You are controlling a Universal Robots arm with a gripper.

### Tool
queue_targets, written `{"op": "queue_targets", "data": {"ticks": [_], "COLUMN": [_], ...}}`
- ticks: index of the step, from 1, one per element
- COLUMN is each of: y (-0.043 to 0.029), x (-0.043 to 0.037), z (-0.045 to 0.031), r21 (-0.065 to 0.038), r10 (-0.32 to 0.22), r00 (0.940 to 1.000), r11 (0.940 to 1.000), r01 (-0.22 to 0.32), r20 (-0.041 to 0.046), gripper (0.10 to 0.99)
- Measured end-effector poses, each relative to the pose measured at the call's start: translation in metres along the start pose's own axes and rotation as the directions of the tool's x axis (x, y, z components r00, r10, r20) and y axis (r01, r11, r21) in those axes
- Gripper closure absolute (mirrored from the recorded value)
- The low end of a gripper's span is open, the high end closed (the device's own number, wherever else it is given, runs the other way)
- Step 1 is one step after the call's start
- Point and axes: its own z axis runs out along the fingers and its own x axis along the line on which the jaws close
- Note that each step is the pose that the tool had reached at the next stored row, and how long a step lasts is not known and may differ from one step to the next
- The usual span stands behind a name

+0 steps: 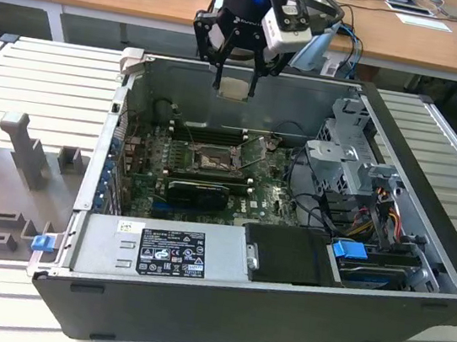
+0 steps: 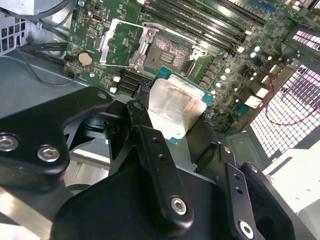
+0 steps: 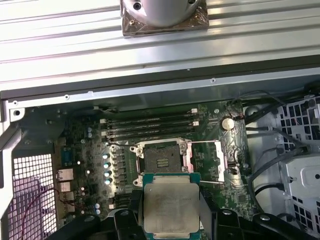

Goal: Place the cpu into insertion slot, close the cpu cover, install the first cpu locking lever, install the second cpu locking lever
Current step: 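Place the cpu into insertion slot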

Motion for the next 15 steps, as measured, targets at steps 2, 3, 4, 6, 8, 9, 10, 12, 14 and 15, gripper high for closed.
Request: {"op": "queue_targets", "data": {"ticks": [2,3,4,6,8,9,10,12,14,15], "y": [0.0,0.0,0.0,0.0,0.0,0.0,0.0,0.0,0.0,0.0], "x": [0.0,0.0,0.0,0.0,0.0,0.0,0.0,0.0,0.0,0.0], "z": [0.0,0.0,0.0,0.0,0.0,0.0,0.0,0.0,0.0,0.0], "r21": [0.0,0.0,0.0,0.0,0.0,0.0,-0.001,-0.001,-0.001,-0.001], "r10": [0.004,0.007,0.01,0.017,0.021,0.024,0.027,0.032,0.037,0.039], "r00": [1.0,1.0,0.9999,0.9999,0.9998,0.9997,0.9996,0.9995,0.9993,0.9992], "r11": [1.0,1.0,0.9999,0.9999,0.9998,0.9997,0.9996,0.9995,0.9993,0.9992], "r01": [-0.004,-0.007,-0.01,-0.017,-0.021,-0.024,-0.027,-0.032,-0.037,-0.039], "r20": [0.0003,0.0007,0.0009,0.0015,0.0019,0.0022,0.0024,0.0029,0.0033,0.0035], "gripper": [0.545,0.545,0.545,0.545,0.545,0.545,0.545,0.545,0.545,0.545]}}
